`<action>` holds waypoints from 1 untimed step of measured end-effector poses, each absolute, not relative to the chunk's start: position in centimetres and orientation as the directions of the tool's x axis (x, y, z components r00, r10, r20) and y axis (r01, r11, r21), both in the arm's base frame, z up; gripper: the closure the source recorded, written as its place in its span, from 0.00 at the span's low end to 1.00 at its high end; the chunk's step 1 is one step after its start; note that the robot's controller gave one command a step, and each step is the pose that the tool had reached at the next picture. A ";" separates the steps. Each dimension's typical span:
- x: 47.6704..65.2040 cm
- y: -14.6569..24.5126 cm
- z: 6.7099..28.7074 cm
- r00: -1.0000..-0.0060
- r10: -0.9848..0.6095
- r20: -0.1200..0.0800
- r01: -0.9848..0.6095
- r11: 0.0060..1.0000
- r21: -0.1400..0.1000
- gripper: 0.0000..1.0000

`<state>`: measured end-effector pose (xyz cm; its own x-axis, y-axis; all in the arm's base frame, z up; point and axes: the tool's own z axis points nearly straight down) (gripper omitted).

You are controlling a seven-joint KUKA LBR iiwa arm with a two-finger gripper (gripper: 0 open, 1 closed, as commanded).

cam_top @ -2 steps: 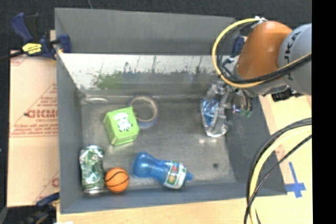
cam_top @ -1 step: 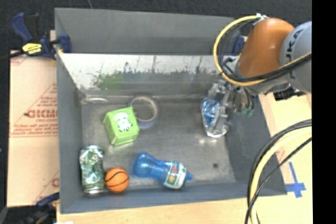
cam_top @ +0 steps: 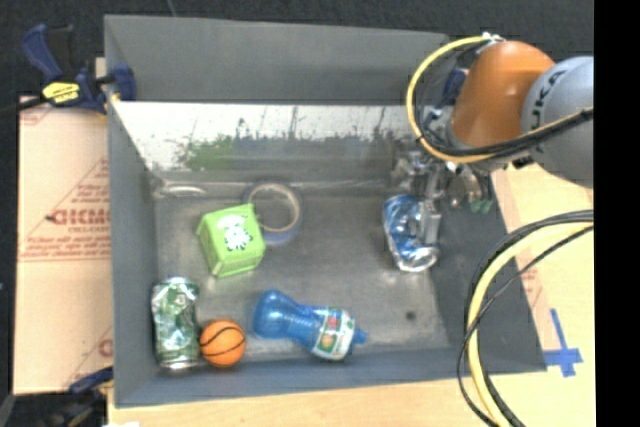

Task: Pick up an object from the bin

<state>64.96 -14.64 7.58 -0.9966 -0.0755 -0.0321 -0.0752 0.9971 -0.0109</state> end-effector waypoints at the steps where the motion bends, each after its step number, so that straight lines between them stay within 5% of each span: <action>1: 64.0 -13.7 9.5 -0.997 -0.066 -0.033 -0.066 0.998 -0.011 0.00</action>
Offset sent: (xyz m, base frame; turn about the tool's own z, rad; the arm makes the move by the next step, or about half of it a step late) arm -0.0117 -0.0048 -0.0058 0.0701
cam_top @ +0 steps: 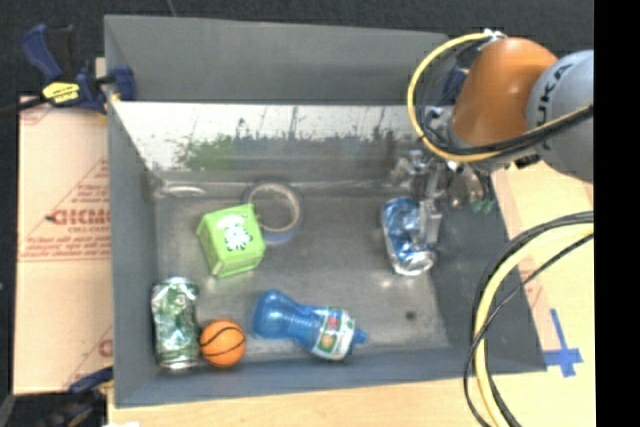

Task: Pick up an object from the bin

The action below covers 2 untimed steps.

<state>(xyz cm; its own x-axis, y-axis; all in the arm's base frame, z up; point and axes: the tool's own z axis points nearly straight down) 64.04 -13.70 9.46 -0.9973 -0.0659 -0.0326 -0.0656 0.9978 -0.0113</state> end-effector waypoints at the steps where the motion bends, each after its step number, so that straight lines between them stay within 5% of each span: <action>1: 64.1 -15.4 7.5 -0.999 -0.004 -0.039 -0.003 1.000 -0.011 0.00; 2: 63.0 -10.5 7.8 -0.999 -0.001 -0.050 -0.001 1.000 -0.012 0.00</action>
Offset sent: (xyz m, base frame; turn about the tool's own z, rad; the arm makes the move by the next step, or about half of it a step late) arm -0.0144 0.0335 -0.0231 0.0663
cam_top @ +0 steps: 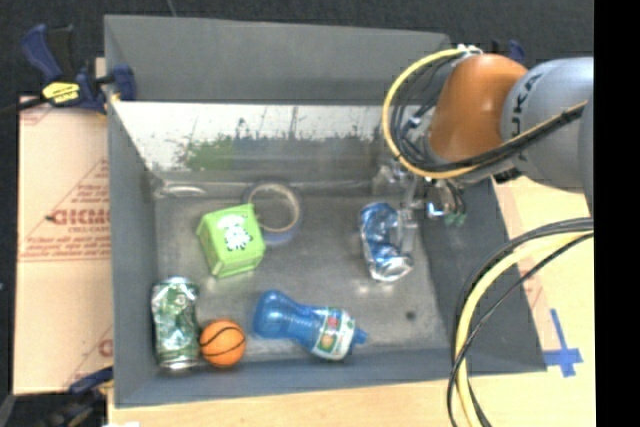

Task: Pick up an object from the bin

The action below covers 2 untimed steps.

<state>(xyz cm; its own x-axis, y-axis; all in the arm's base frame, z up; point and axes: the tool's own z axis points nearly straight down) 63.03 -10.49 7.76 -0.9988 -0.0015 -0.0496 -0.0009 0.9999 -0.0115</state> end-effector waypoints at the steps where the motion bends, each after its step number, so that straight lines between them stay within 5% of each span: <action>1: 58.4 -13.1 7.5 -0.997 0.063 -0.053 0.064 0.998 -0.012 0.00; 2: 63.2 -10.0 7.5 -0.997 0.026 -0.070 0.027 1.000 -0.012 0.00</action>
Offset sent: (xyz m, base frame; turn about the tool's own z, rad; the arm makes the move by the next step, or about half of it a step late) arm -0.0026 0.0058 -0.0076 0.0321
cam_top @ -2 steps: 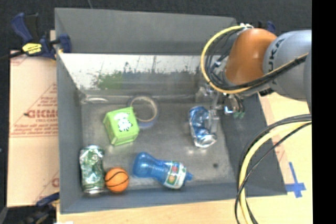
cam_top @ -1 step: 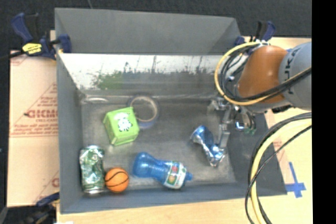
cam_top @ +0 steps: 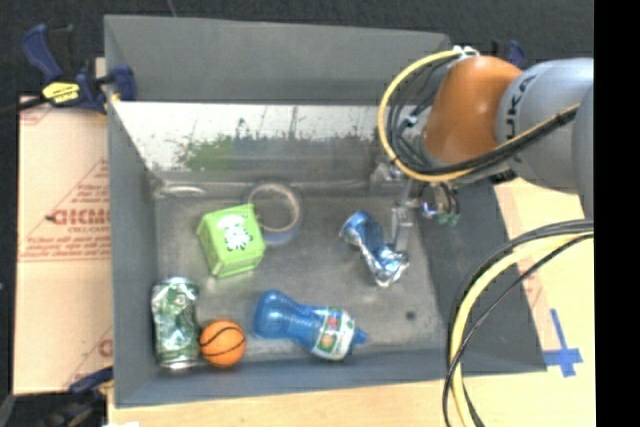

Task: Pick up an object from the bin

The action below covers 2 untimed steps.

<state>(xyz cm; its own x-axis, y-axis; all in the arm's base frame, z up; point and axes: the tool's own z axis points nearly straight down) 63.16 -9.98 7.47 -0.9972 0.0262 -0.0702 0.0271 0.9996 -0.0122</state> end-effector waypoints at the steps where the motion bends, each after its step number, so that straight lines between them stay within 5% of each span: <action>1: 61.2 -8.7 7.5 -0.993 0.097 -0.066 0.098 0.995 -0.011 0.00; 2: 61.1 -8.6 7.6 -0.993 0.102 -0.066 0.103 0.995 -0.009 0.00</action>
Offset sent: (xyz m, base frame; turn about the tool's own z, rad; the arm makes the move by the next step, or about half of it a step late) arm -0.0080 0.0036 0.0029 0.0082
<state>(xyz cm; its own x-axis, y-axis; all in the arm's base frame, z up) 61.07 -8.55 7.58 -0.9926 0.1020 -0.0662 0.1028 0.9947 -0.0093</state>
